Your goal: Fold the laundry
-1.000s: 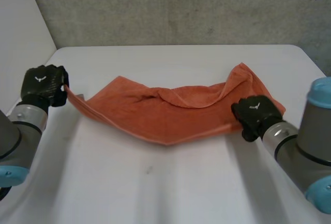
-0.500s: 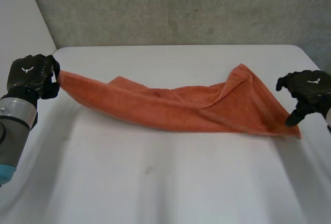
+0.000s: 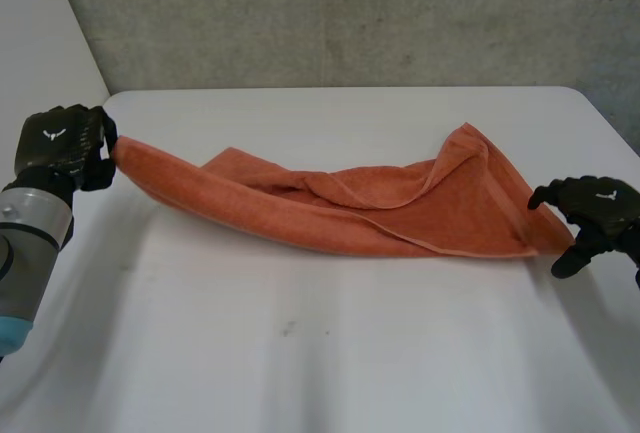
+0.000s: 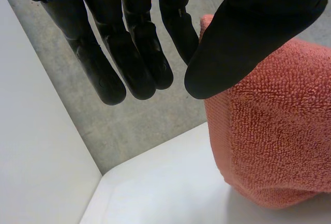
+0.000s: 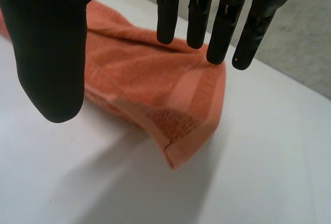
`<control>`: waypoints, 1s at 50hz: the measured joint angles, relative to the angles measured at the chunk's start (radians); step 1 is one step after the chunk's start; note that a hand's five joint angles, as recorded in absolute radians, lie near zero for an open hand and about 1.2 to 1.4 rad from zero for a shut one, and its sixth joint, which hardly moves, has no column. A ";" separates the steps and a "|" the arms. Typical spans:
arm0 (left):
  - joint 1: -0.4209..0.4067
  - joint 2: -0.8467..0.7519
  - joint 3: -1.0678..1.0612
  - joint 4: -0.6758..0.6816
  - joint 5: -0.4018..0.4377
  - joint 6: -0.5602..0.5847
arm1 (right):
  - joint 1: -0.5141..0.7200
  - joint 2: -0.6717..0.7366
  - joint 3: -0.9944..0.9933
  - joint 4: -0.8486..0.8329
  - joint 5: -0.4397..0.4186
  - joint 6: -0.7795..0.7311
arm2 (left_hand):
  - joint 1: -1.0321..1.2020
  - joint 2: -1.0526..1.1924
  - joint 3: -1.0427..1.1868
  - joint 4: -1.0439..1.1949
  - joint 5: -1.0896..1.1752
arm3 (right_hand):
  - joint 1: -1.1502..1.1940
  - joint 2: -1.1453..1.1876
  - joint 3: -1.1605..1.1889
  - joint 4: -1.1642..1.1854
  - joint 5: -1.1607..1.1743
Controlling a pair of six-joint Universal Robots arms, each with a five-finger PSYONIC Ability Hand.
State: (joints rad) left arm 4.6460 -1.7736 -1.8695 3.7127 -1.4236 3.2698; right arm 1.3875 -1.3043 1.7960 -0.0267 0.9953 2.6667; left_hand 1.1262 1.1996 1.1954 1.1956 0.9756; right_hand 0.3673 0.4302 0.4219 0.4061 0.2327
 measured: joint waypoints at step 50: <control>0.006 0.368 0.161 -0.367 0.003 0.003 | -0.033 -0.334 -0.419 0.323 0.136 -0.050 | 0.000 0.000 0.000 0.000 0.000 | 0.610 0.746 0.761 0.786 0.754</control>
State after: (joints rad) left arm 4.6517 -1.4052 -1.7083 3.3456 -1.4203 3.2725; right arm 1.3546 -1.6383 1.3766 0.2962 1.1313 2.6164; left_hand 1.1262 1.1997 1.1955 1.1956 0.9756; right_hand 0.9773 1.1758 1.1830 1.1920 0.9867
